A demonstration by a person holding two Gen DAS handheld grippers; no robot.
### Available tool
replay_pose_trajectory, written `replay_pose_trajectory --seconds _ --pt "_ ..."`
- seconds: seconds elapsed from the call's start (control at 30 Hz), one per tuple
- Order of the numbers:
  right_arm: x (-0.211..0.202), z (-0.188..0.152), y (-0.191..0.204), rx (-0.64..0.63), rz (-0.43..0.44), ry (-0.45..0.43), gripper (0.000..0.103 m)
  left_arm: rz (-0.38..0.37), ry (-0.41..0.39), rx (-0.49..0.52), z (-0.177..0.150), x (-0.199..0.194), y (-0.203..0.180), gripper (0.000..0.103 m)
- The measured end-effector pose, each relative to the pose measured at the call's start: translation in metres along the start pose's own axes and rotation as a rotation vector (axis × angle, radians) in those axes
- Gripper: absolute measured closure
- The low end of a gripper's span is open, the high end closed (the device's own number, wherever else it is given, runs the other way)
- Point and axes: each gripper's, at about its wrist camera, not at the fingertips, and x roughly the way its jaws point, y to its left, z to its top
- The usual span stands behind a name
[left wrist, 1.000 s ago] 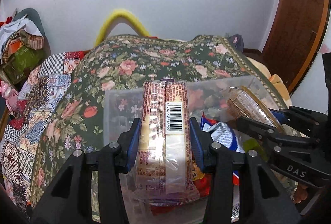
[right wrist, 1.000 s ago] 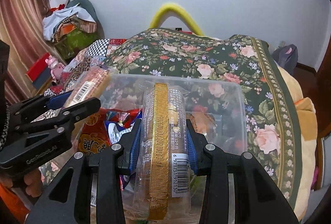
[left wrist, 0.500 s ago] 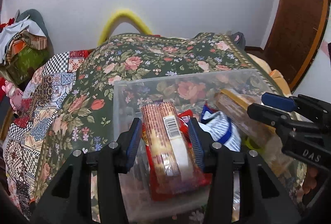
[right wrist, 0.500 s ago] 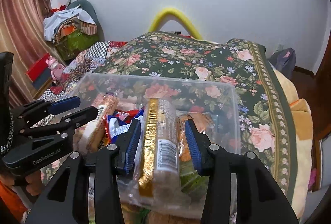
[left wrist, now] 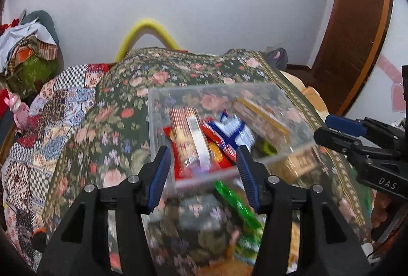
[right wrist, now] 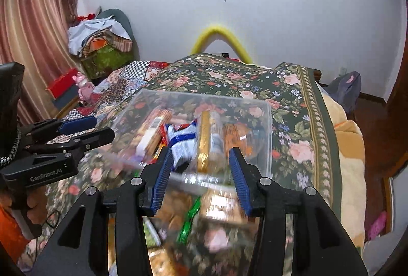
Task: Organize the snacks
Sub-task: 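Withdraw both open tools from the clear box toward the snack pile, then grasp the orange-labelled cake with the left tool while the right tool grasps the peanut pack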
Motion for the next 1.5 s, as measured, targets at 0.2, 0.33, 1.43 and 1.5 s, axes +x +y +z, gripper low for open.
replay_pose_trajectory --seconds 0.2,0.33,1.43,1.5 --pt "-0.022 -0.024 0.007 -0.013 0.005 0.004 0.054 -0.02 0.064 -0.003 -0.04 -0.011 -0.005 0.049" --pt "-0.027 -0.044 0.01 -0.012 0.019 0.033 0.054 -0.04 0.12 -0.02 -0.069 -0.013 -0.008 0.049" --pt "0.016 -0.123 0.029 -0.04 0.061 0.242 0.059 -0.08 0.244 -0.059 -0.139 0.004 0.001 0.039" --pt "0.019 -0.125 0.029 -0.04 0.053 0.252 0.061 -0.07 0.244 -0.028 -0.141 0.008 -0.009 0.044"
